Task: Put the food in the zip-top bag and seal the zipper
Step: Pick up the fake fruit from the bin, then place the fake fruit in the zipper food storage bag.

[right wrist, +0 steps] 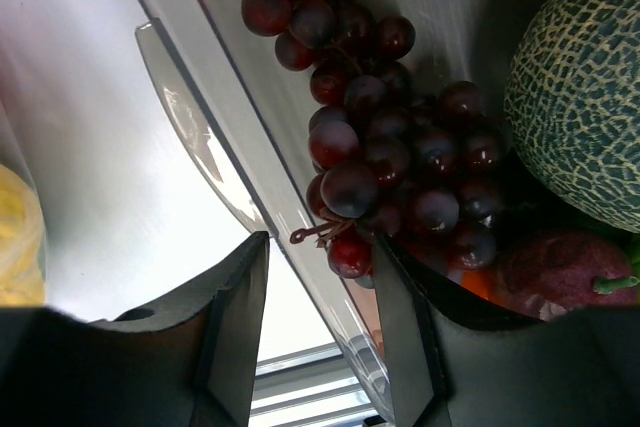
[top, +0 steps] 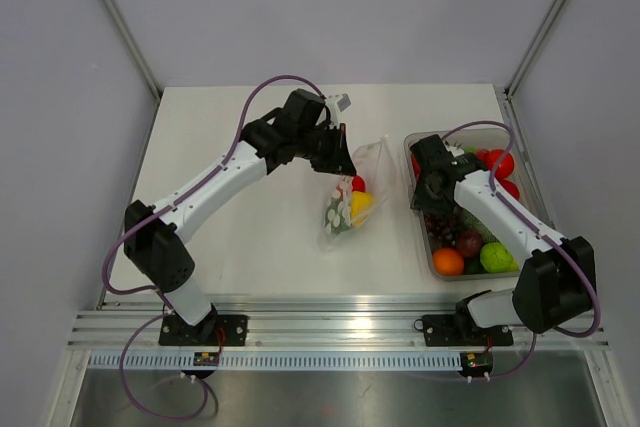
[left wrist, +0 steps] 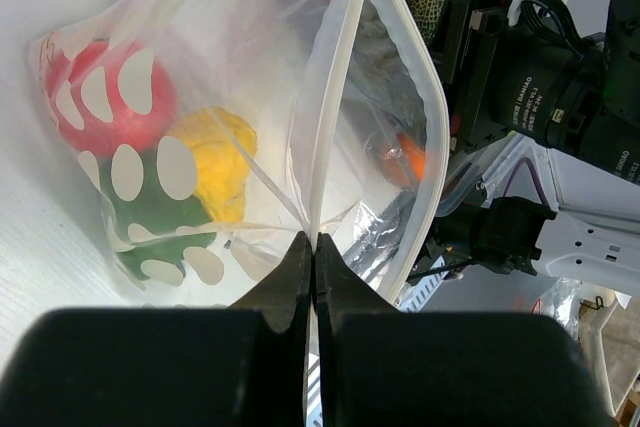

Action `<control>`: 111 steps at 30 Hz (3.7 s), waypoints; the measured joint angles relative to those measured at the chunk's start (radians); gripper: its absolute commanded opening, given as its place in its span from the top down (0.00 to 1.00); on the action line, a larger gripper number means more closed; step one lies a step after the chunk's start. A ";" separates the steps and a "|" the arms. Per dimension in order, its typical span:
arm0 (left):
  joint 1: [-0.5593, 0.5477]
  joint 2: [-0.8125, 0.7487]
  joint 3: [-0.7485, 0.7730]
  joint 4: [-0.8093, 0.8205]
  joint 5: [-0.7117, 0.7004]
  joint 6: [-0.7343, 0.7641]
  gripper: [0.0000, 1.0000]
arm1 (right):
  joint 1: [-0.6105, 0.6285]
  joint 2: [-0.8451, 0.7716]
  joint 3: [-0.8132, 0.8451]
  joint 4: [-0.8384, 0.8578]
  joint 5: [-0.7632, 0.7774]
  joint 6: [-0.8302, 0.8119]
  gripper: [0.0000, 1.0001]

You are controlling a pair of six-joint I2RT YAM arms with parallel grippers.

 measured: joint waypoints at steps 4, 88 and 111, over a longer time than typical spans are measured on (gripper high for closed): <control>0.000 0.000 -0.007 0.009 0.000 0.000 1.00 | 0.021 0.014 0.009 0.001 0.018 0.009 0.50; 0.005 0.035 -0.014 0.034 0.017 -0.019 1.00 | 0.294 0.138 1.192 -0.295 0.134 -0.129 1.00; 0.006 0.037 -0.014 0.034 0.017 -0.026 1.00 | 0.353 0.141 0.911 -0.190 0.125 -0.110 1.00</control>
